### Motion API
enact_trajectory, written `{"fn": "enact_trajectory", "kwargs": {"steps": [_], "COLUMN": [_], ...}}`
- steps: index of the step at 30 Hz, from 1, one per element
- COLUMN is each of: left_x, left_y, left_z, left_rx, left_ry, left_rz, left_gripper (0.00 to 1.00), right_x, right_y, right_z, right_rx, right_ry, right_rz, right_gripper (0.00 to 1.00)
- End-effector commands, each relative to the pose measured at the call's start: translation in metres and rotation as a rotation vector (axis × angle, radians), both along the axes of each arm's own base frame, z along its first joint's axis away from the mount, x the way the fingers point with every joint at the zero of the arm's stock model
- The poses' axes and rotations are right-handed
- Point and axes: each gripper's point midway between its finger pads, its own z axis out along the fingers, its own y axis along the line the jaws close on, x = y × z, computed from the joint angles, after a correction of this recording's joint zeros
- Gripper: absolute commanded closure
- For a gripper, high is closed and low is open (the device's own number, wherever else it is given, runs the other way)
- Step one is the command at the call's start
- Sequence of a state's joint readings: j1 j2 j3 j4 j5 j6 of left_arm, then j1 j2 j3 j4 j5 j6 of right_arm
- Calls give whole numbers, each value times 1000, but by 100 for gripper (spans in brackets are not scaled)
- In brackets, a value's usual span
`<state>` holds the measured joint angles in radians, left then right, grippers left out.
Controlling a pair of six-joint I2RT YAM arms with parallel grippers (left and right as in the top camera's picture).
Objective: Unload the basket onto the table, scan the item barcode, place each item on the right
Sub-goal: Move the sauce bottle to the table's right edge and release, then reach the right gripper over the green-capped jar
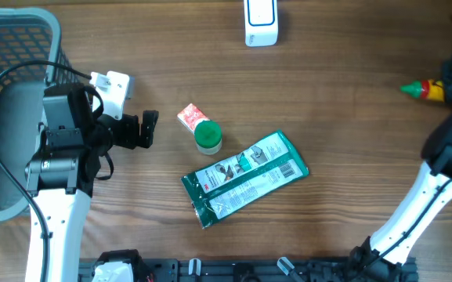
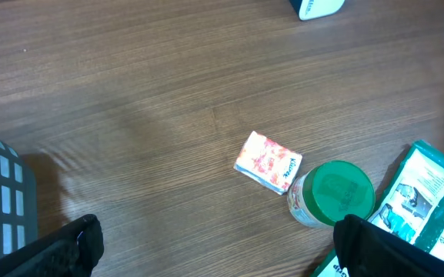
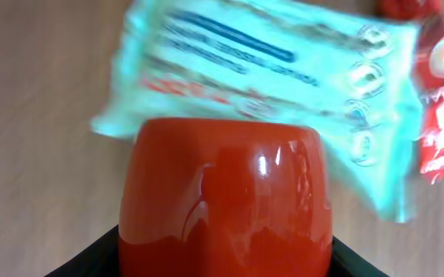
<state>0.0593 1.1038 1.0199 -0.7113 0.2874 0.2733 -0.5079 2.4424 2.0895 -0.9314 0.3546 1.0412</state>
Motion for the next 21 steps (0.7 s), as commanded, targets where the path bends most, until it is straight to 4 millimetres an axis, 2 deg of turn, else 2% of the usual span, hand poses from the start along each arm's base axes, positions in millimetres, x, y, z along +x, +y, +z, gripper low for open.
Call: {"fn": "enact_trajectory", "kwargs": {"steps": [1,4,7,9,11,12,16,17,18,21], "left_x": [0,0,0,0,0,0,0,0,0,0], "left_y": [-1,-1,-1,-1,-1,-1,-1,-1,-1,-1], "left_z": [-3,-3,-3,-3,-3,-3,-3,-3,-3,-3], "left_rx": [-20,-20,-20,-20,-20,-20,-20,-20,-20,-20], "left_ry": [11,10,10,10,10,10,10,10,10,10], "left_rz": [-2,-2,-1,-1,-2,-1,-1,-2,-2,-1], "left_gripper": [0,0,0,0,0,0,0,0,0,0], "right_x": [-29,-49,-59,-57,-52,-50,-42,-39,-37,-30], "right_y": [-31,-54,-68,-72,-74,-75,-72,-65,-61,-37], "right_z": [-13,-13,-11,-6,7,16,69,97,110,164], "right_rx": [22,23,39,59,62,53,-7,-31,-39,-56], "right_ry": [25,26,26,8,-17,-30,-102,-143,-164,-258], "right_rz": [-57,-100,-76,-45,-10,2,15,24,34,86], "right_gripper": [53,44,24,13,1,1,0,0,0,0]}}
